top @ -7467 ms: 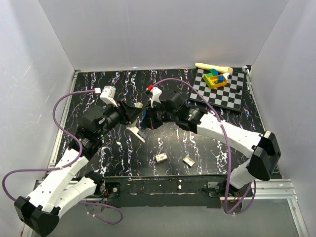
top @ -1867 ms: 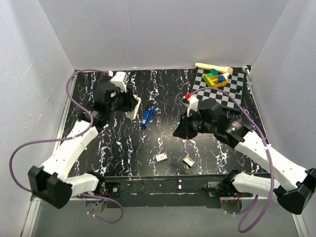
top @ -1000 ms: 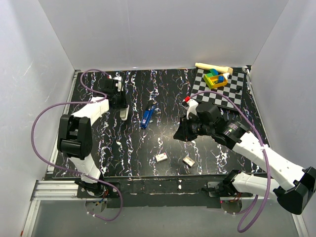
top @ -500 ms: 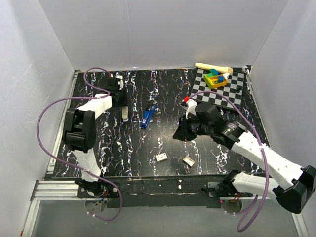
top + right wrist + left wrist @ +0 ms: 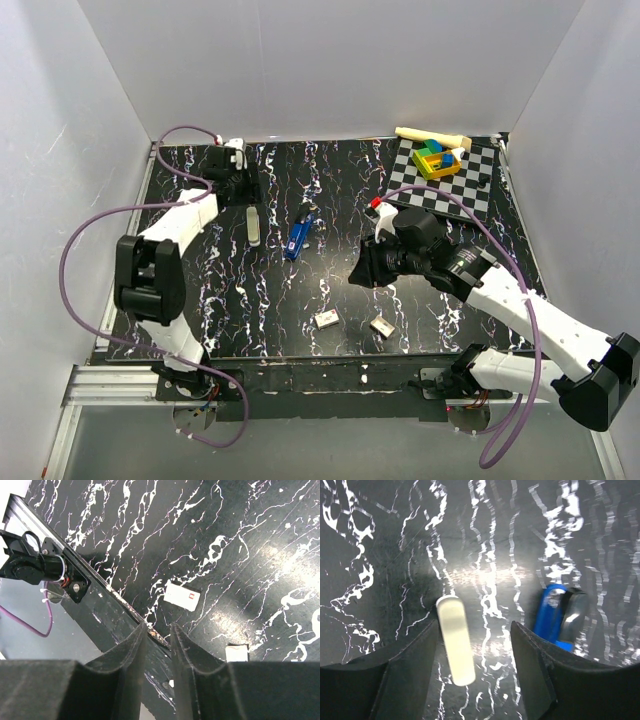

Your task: Unload the staples from the stapler

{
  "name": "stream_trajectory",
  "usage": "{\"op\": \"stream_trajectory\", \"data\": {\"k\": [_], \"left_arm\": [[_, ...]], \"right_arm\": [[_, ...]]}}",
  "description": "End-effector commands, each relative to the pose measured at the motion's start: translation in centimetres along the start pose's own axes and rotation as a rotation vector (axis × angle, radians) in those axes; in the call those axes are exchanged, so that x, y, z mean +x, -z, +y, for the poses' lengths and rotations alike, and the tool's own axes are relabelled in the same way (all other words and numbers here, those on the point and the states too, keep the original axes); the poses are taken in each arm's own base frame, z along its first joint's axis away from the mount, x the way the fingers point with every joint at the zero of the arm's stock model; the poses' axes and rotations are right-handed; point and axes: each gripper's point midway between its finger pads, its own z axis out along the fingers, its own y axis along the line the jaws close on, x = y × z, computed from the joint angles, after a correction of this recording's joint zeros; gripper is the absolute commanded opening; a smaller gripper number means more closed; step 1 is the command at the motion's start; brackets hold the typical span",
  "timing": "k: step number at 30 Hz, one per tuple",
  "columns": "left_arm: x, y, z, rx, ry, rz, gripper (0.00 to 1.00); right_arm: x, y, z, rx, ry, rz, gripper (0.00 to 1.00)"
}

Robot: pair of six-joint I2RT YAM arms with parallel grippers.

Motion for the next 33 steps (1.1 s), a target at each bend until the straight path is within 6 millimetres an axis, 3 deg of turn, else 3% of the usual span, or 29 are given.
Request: {"op": "stream_trajectory", "data": {"k": [1, 4, 7, 8, 9, 10, 14, 18, 21, 22, 25, 28, 33], "left_arm": [[-3.1, 5.4, -4.5, 0.213, -0.037, -0.096, 0.61], [-2.7, 7.1, -6.9, 0.337, -0.086, -0.088, 0.64], [-2.9, 8.5, -8.3, 0.384, -0.120, -0.108, 0.83], [-3.0, 8.9, -8.6, 0.394, -0.127, -0.117, 0.84], [-3.4, 9.4, -9.0, 0.404, -0.134, -0.134, 0.95], [-3.5, 9.8, -9.4, 0.414, -0.139, -0.145, 0.98], [-4.2, 11.8, -11.5, 0.462, -0.180, -0.216, 0.98], [-4.6, 13.4, -12.3, 0.499, -0.144, -0.273, 0.98], [-5.1, 13.2, -11.2, 0.417, 0.045, -0.243, 0.98], [-4.9, 13.4, -11.8, 0.462, 0.027, -0.216, 0.98], [-4.5, 12.9, -11.7, 0.500, -0.011, -0.228, 0.98], [-4.7, 12.6, -11.5, 0.500, 0.016, -0.272, 0.98], [-4.1, 10.4, -11.4, 0.463, -0.053, -0.169, 0.98]], "right_arm": [[-1.4, 0.2, 0.7, -0.026, 0.016, -0.046, 0.36], [-1.5, 0.4, 0.7, -0.021, 0.010, -0.049, 0.43], [-1.2, 0.6, 0.4, -0.007, 0.004, -0.044, 0.47], [-1.1, 0.7, 0.4, -0.001, 0.004, -0.045, 0.48], [-1.1, 0.8, 0.2, 0.004, 0.004, -0.044, 0.48], [-1.1, 0.9, 0.1, 0.015, 0.001, -0.046, 0.49], [-1.0, 1.3, -0.8, 0.065, -0.005, -0.056, 0.51], [-1.2, 2.0, -2.1, 0.150, -0.017, -0.073, 0.57], [-2.2, 2.9, -3.7, 0.258, -0.045, -0.117, 0.61], [-2.7, 3.4, -4.0, 0.287, -0.063, -0.133, 0.62], [-3.3, 4.1, -5.2, 0.367, -0.094, -0.153, 0.86], [-3.5, 4.1, -5.5, 0.385, -0.061, -0.128, 0.89], [-4.2, 3.7, -5.7, 0.375, -0.041, -0.179, 0.91]]}}
